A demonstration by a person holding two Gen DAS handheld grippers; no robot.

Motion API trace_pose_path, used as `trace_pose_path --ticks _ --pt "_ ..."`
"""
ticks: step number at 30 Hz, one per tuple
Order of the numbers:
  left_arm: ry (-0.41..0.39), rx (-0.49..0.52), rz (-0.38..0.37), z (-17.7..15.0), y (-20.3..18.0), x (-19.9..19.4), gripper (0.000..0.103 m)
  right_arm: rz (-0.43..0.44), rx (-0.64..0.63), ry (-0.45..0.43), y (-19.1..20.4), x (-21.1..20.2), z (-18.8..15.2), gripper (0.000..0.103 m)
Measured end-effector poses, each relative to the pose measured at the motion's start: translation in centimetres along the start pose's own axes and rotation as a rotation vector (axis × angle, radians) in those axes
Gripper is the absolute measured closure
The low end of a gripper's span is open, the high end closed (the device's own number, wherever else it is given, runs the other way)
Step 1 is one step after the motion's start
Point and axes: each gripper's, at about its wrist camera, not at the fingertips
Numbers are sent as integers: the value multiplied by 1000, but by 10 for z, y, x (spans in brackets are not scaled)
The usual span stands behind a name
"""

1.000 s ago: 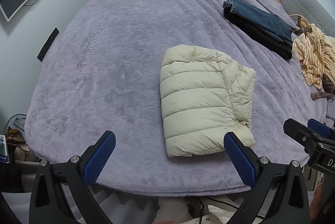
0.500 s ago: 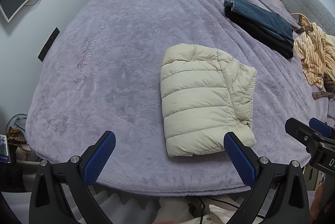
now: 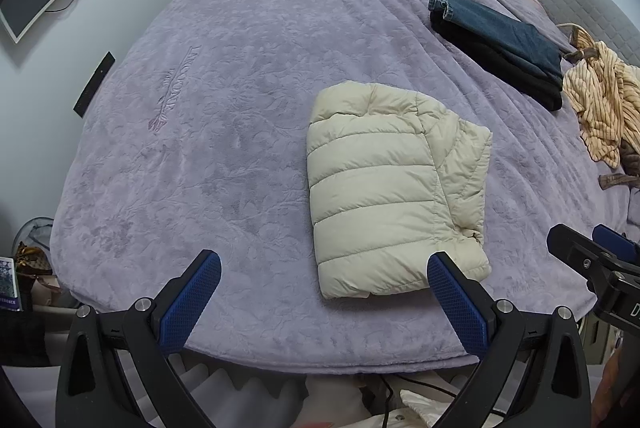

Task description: Fold large clothes

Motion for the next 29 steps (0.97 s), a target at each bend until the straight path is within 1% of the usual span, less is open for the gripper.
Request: trace_pose_path --ticks 18,22,25,29 --pt "2 -3 31 2 4 1 0 -1 -2 0 1 0 0 0" --pt "-21 -9 39 1 6 -1 0 -1 -1 0 2 1 0 0" --pt "-29 3 35 2 4 -3 0 -1 -1 1 1 0 1 0" --pt "-18 8 27 3 1 -2 0 -1 -2 1 1 1 1 0"
Point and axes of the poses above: each gripper's, at about its wrist camera, not at the fingertips, and x roughly the way its jaws point, y to its left, z to its top, and after that the axes turned 4 degrees about x, right-handed
